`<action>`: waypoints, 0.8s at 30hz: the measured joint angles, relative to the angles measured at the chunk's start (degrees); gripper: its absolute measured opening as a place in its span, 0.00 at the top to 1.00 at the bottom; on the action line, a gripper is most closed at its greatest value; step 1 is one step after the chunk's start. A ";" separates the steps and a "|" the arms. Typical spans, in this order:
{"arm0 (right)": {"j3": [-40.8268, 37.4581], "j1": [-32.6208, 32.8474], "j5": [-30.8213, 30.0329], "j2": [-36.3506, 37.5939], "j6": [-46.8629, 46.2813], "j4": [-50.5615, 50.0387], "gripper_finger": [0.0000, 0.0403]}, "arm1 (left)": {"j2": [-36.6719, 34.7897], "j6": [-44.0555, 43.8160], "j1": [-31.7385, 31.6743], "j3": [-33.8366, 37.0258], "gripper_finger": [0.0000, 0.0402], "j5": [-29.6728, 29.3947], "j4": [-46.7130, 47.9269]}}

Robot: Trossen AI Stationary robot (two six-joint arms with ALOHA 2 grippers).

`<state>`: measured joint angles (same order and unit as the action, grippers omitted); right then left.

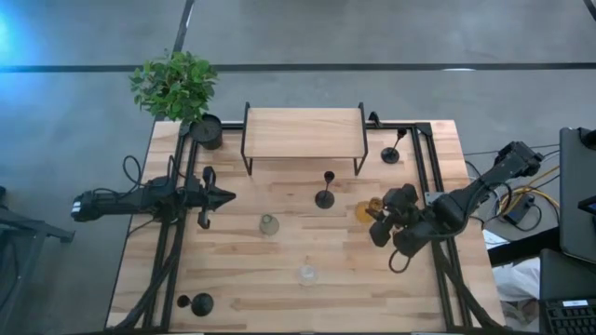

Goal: Pick & Place candle stick holders
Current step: Put the orange candle holder on the shelf

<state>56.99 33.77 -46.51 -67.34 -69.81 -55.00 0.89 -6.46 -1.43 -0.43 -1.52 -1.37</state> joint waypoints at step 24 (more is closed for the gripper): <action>4.92 -18.06 5.24 4.20 25.07 10.80 0.70 | 0.00 0.00 -0.01 0.02 0.94 0.00 0.02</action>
<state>61.91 15.71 -41.26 -63.14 -44.75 -44.20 0.89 -6.46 -1.44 -0.40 -1.52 -1.34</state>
